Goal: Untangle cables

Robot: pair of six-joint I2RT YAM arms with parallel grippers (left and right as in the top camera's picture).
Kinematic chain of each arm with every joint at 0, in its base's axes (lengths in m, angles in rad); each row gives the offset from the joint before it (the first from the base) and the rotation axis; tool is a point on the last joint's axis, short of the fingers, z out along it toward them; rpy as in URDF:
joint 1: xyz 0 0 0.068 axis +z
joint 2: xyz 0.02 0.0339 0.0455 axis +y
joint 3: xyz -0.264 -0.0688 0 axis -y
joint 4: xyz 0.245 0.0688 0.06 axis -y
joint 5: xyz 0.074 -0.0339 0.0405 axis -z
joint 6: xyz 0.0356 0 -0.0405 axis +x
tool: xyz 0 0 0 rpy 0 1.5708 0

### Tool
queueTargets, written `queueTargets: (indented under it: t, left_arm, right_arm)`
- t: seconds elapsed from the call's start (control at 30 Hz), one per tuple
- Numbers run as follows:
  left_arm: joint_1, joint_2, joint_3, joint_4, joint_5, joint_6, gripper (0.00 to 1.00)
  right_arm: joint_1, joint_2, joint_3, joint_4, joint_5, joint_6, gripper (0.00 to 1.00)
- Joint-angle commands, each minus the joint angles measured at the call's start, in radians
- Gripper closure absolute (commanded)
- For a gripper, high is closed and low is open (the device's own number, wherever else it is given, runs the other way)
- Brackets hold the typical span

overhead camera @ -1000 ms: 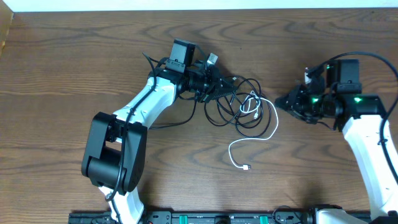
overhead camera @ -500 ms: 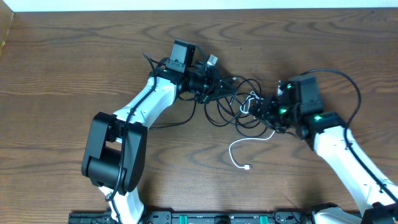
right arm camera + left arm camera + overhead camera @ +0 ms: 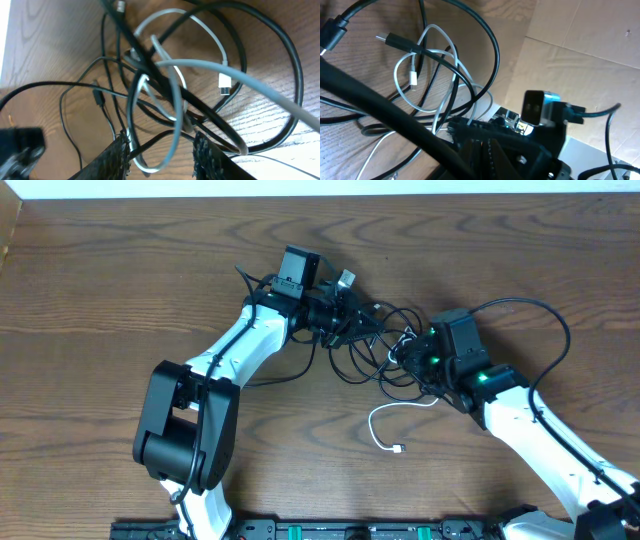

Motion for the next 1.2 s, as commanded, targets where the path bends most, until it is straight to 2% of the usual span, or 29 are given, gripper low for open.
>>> queueTargets:
  t: [0.0, 0.03, 0.1, 0.33, 0.47, 0.83, 1.0, 1.17]
  left_arm:
    - [0.0, -0.008, 0.002, -0.002, -0.005, 0.013, 0.92]
    - [0.0, -0.008, 0.002, -0.002, -0.005, 0.013, 0.92]
    - [0.0, -0.008, 0.002, -0.002, -0.005, 0.013, 0.92]
    - [0.008, -0.008, 0.002, -0.002, -0.011, 0.014, 0.93]
    - [0.021, -0.008, 0.002, -0.002, -0.04, 0.013, 0.92]
    - [0.026, -0.008, 0.002, -0.002, -0.093, 0.013, 0.93]
    - [0.026, -0.008, 0.002, -0.003, -0.093, 0.013, 0.93]
    - [0.026, -0.008, 0.002, -0.014, -0.122, 0.013, 0.92]
  right_arm:
    - [0.014, 0.047, -0.006, 0.012, 0.042, 0.089, 0.64]
    - [0.014, 0.061, -0.006, 0.02, 0.042, 0.092, 0.71]
    - [0.014, 0.082, -0.006, 0.037, 0.043, 0.089, 0.99]
    - [0.011, 0.069, -0.006, 0.148, 0.013, -0.115, 0.99]
    - [0.004, -0.018, -0.006, 0.161, -0.072, -0.218, 0.99]
    - [-0.019, -0.365, -0.006, 0.182, -0.091, -0.553, 0.99]
    - [-0.051, -0.513, -0.006, 0.257, -0.091, -0.629, 0.99]
    - [-0.089, -0.616, -0.006, 0.361, -0.092, -0.644, 0.99]
